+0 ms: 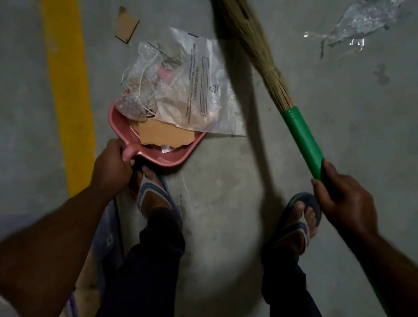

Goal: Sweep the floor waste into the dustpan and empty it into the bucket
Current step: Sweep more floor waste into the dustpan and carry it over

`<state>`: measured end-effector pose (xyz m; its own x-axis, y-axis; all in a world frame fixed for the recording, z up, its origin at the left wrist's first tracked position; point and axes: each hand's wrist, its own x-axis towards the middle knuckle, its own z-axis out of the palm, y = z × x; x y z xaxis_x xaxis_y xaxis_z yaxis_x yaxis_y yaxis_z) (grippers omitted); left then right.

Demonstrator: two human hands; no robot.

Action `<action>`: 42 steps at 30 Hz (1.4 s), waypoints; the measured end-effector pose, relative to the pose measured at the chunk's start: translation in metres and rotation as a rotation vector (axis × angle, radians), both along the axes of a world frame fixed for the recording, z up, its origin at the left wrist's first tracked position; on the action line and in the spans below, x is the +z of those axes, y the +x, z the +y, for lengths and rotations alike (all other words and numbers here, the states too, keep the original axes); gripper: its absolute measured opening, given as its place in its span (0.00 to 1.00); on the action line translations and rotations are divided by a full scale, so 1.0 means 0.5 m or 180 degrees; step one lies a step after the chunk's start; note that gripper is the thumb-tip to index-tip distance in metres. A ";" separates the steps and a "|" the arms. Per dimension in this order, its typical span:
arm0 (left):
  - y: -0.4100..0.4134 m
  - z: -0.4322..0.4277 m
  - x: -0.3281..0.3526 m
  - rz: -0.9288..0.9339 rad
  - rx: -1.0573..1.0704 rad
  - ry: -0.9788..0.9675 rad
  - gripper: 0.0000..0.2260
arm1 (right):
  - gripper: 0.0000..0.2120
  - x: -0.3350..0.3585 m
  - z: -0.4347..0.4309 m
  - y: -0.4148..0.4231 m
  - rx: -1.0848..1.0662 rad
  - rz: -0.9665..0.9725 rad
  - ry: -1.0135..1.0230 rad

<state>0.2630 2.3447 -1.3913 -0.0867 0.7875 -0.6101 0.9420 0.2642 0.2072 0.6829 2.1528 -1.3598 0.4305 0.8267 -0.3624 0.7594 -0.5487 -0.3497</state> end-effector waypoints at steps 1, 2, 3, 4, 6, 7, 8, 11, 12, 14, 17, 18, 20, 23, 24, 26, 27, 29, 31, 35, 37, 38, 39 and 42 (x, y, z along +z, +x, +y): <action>-0.001 -0.008 0.002 0.0025 0.0031 0.0008 0.08 | 0.24 -0.009 0.010 0.002 0.0054 0.0043 -0.0101; -0.002 -0.015 0.002 0.0057 0.0064 0.0000 0.08 | 0.24 -0.017 0.016 0.000 0.0145 0.0085 -0.0207; -0.004 -0.019 0.000 0.0085 0.0093 -0.0022 0.08 | 0.24 -0.024 0.018 -0.006 0.0262 0.0114 -0.0274; -0.004 -0.022 -0.003 0.0097 0.0106 -0.0054 0.09 | 0.23 -0.029 0.016 -0.016 0.0371 0.0130 -0.0290; 0.000 -0.021 -0.009 0.0097 0.0127 -0.0122 0.09 | 0.24 -0.041 -0.003 -0.047 0.0487 0.0212 -0.0283; 0.005 -0.019 -0.011 0.0088 0.0137 -0.0137 0.09 | 0.25 -0.047 -0.019 -0.066 0.0539 0.0299 -0.0307; 0.013 -0.016 -0.013 0.0053 0.0136 -0.0135 0.09 | 0.26 -0.051 -0.034 -0.089 0.0615 0.0394 -0.0361; 0.035 -0.007 -0.019 -0.0078 0.0164 -0.0105 0.11 | 0.28 -0.044 -0.075 -0.154 0.0882 0.0339 -0.0661; 0.040 -0.006 -0.019 -0.0097 0.0205 -0.0092 0.12 | 0.27 -0.035 -0.085 -0.171 0.0915 0.0267 -0.0637; 0.047 -0.006 -0.015 -0.0151 0.0289 -0.0049 0.12 | 0.25 -0.012 -0.094 -0.197 0.0840 0.0250 -0.0463; 0.060 -0.007 0.000 -0.0302 0.0375 0.0028 0.12 | 0.27 0.023 -0.095 -0.213 0.0670 0.0293 -0.0137; 0.064 -0.006 0.007 -0.0344 0.0396 0.0055 0.13 | 0.27 0.033 -0.091 -0.210 0.0652 0.0282 -0.0045; 0.071 -0.004 0.020 -0.0403 0.0434 0.0111 0.13 | 0.25 0.049 -0.071 -0.198 0.0489 0.0381 0.0095; 0.078 0.000 0.040 -0.0460 0.0452 0.0203 0.13 | 0.24 0.072 -0.029 -0.161 0.0205 0.0579 0.0545; 0.080 0.003 0.049 -0.0474 0.0444 0.0225 0.13 | 0.24 0.081 -0.011 -0.146 0.0161 0.0568 0.0663; 0.085 0.010 0.070 -0.0503 0.0434 0.0266 0.13 | 0.24 0.102 0.029 -0.116 0.0072 0.0468 0.0811; 0.088 0.015 0.083 -0.0527 0.0425 0.0292 0.13 | 0.23 0.109 0.044 -0.102 0.0023 0.0398 0.0865; 0.099 0.027 0.115 -0.0577 0.0396 0.0342 0.13 | 0.23 0.131 0.071 -0.077 -0.0138 0.0333 0.0891; 0.112 0.042 0.155 -0.0628 0.0384 0.0386 0.12 | 0.23 0.162 0.094 -0.056 -0.0349 0.0317 0.0850; 0.141 0.070 0.251 -0.0683 0.0304 0.0501 0.12 | 0.24 0.250 0.119 -0.014 -0.0720 0.0334 0.0534; 0.158 0.080 0.306 -0.0719 0.0259 0.0563 0.12 | 0.24 0.298 0.119 0.003 -0.0812 0.0312 0.0423; 0.168 0.084 0.338 -0.0742 0.0254 0.0597 0.12 | 0.24 0.325 0.117 0.011 -0.0819 0.0294 0.0381; 0.179 0.085 0.371 -0.0767 0.0254 0.0623 0.13 | 0.24 0.354 0.113 0.019 -0.0822 0.0289 0.0352; 0.210 0.084 0.482 -0.0817 0.0292 0.0641 0.13 | 0.24 0.452 0.099 0.040 -0.0814 0.0270 0.0274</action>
